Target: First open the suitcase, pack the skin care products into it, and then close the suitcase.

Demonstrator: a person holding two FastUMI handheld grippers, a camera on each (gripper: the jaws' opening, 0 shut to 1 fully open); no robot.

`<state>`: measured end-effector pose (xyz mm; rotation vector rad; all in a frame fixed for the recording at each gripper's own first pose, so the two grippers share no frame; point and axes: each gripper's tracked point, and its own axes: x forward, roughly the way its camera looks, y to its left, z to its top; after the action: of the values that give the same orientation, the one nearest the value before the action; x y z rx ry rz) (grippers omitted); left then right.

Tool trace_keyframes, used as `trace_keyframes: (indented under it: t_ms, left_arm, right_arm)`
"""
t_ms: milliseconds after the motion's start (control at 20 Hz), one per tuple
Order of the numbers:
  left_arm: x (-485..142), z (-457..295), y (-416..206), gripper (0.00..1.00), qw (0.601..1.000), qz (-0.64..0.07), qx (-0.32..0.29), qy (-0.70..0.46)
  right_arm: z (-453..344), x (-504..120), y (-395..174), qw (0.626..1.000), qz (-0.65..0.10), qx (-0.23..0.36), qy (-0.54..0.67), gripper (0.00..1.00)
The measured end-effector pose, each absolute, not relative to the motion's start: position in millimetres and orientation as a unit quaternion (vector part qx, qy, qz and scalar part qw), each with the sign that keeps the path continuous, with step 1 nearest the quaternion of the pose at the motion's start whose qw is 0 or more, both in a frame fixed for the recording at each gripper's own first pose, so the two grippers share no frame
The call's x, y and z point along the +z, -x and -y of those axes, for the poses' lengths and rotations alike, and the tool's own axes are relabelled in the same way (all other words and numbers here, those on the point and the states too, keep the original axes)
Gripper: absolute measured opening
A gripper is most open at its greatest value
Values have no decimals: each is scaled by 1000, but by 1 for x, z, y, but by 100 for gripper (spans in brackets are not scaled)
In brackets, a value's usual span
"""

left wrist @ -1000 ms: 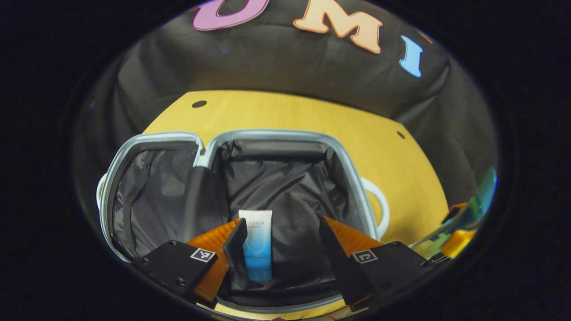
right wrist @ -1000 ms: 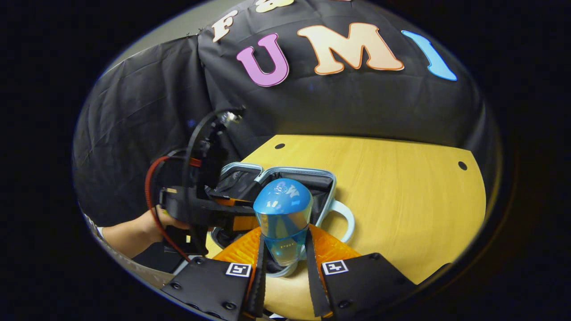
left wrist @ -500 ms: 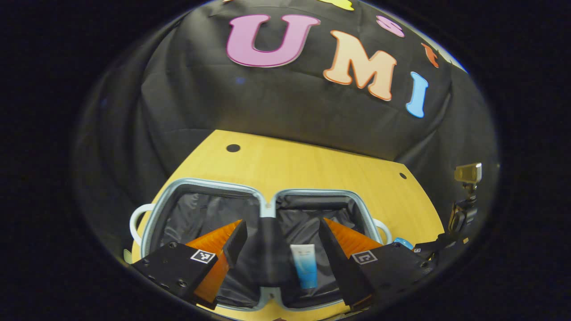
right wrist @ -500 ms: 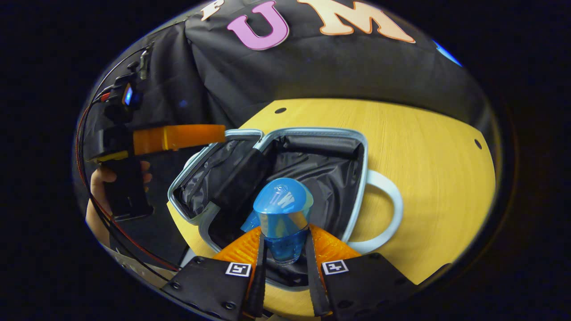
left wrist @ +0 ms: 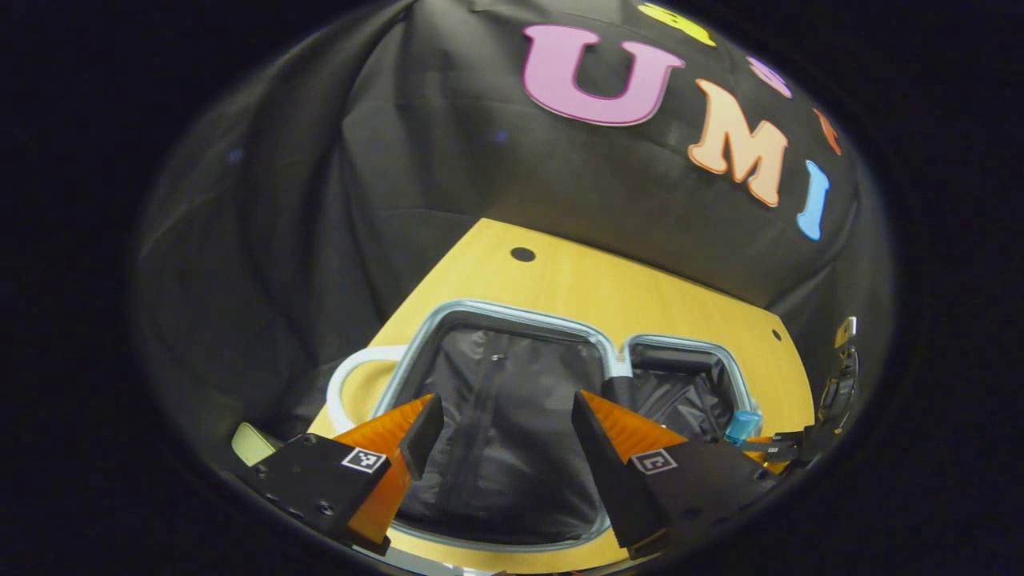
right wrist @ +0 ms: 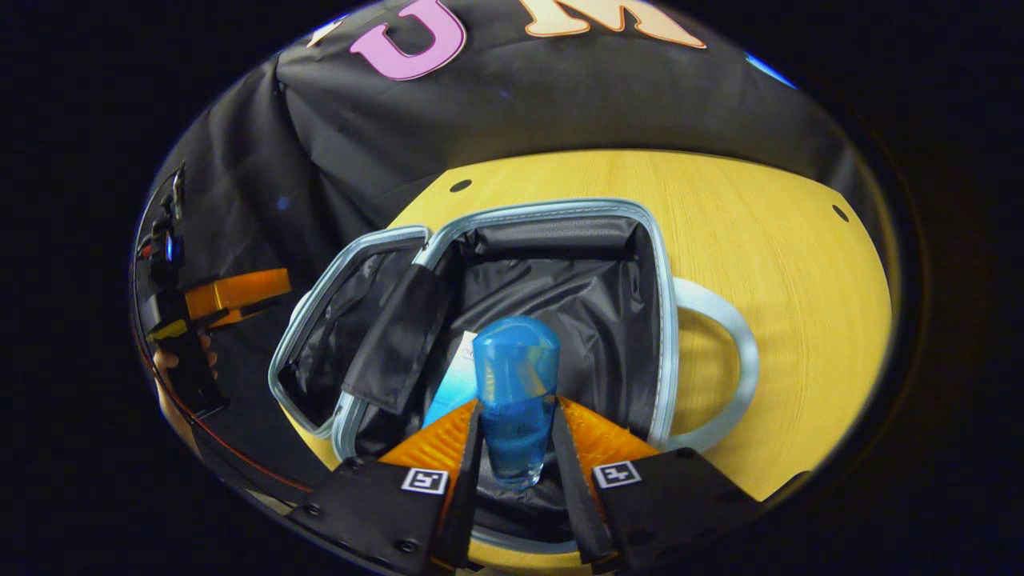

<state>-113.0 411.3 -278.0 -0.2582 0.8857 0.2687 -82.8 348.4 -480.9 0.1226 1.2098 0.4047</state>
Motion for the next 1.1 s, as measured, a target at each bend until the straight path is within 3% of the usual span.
trace_keyframes:
  t_ms: [50, 150, 250, 350, 450, 500, 600, 700, 850, 950, 1000, 1050, 1100]
  left_arm:
    - [-279, -422, 114, 95, 886, -424, 137, 126]
    - [-282, -444, 120, 98, 884, -422, 153, 131]
    - [-283, -466, 123, 95, 881, -420, 172, 132]
    - [-291, -501, 111, 95, 879, -418, 192, 126]
    - [-296, -530, 114, 92, 874, -421, 211, 121]
    - [-299, -545, 115, 92, 871, -422, 221, 120]
    - [-312, -567, 120, 95, 861, -431, 239, 125]
    - [-333, -581, 125, 94, 847, -452, 241, 141]
    - [-366, -582, 133, 94, 824, -492, 234, 155]
    - [-385, -589, 137, 88, 810, -515, 229, 161]
    - [-391, -592, 143, 80, 801, -530, 229, 160]
    - [-395, -594, 145, 80, 796, -537, 227, 159]
    - [-399, -597, 144, 70, 795, -540, 224, 160]
  right_arm:
    - [-354, -476, 76, 807, -555, 191, -66, 46]
    - [-359, -466, 65, 819, -535, 196, -68, 73]
    - [-361, -454, 53, 835, -511, 198, -56, 95]
    - [-366, -441, 44, 849, -487, 199, -52, 99]
    - [-367, -428, 35, 862, -464, 200, -45, 94]
    - [-367, -425, 32, 867, -456, 199, -39, 98]
    - [-367, -418, 25, 874, -443, 197, -31, 98]
    - [-365, -414, 21, 878, -437, 191, -27, 94]
    - [-355, -411, 18, 883, -435, 174, -23, 98]
    - [-347, -409, 18, 885, -435, 164, -19, 98]
    - [-343, -409, 18, 886, -435, 159, -16, 98]
    - [-339, -407, 16, 889, -432, 153, -14, 98]
    - [-336, -405, 14, 891, -428, 149, -14, 98]
